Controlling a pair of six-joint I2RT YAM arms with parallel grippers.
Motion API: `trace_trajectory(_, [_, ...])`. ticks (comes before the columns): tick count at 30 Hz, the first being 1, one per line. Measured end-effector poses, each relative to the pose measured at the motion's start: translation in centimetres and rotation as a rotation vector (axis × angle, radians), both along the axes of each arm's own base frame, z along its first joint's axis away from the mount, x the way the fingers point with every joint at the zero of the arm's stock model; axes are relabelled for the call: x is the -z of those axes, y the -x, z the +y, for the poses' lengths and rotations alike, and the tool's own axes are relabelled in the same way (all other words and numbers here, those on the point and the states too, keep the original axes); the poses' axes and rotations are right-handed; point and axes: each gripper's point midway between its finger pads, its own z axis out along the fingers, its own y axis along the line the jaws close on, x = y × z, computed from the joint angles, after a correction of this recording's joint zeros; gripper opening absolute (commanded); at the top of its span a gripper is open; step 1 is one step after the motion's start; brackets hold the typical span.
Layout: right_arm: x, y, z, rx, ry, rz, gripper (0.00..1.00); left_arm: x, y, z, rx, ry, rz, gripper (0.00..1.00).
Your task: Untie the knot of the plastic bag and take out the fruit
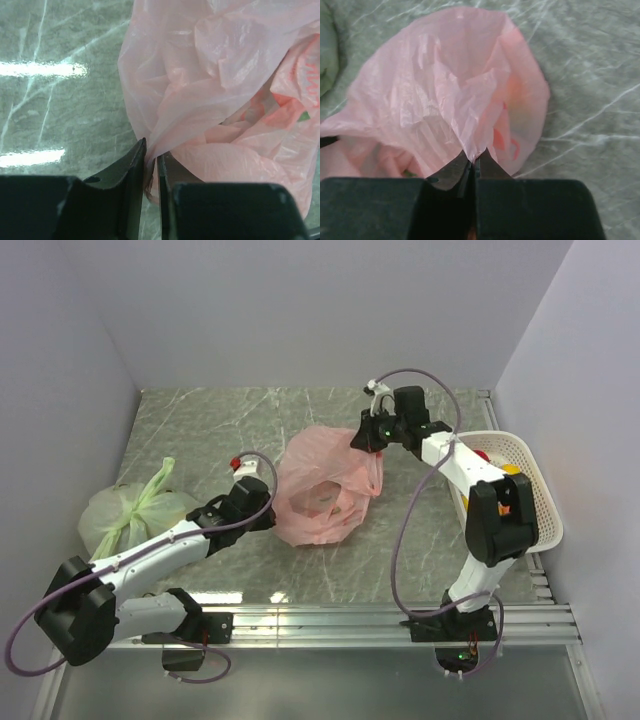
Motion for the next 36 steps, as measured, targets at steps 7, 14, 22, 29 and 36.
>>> trace_trajectory(7, [-11.7, 8.4, 6.1, -0.169, -0.059, -0.248, 0.00, 1.8, -0.3, -0.5, -0.029, 0.026, 0.021, 0.17])
trace_trajectory(14, [-18.5, 19.9, 11.2, -0.374, -0.207, -0.408, 0.00, 1.4, -1.0, -1.4, -0.040, 0.081, -0.007, 0.14])
trace_trajectory(22, [-6.4, 11.6, 6.3, 0.005, 0.012, -0.165, 0.02, 0.6, 0.0, -0.7, -0.041, 0.102, -0.019, 0.10])
trace_trajectory(29, [-2.9, 5.0, -2.5, 0.434, 0.082, -0.061, 0.77, -0.5, 0.5, -0.4, -0.032, 0.121, -0.032, 0.10])
trace_trajectory(36, [-7.1, 6.5, -2.7, 0.474, 0.126, -0.199, 0.83, -0.5, 0.4, -1.1, -0.003, 0.113, -0.004, 0.10])
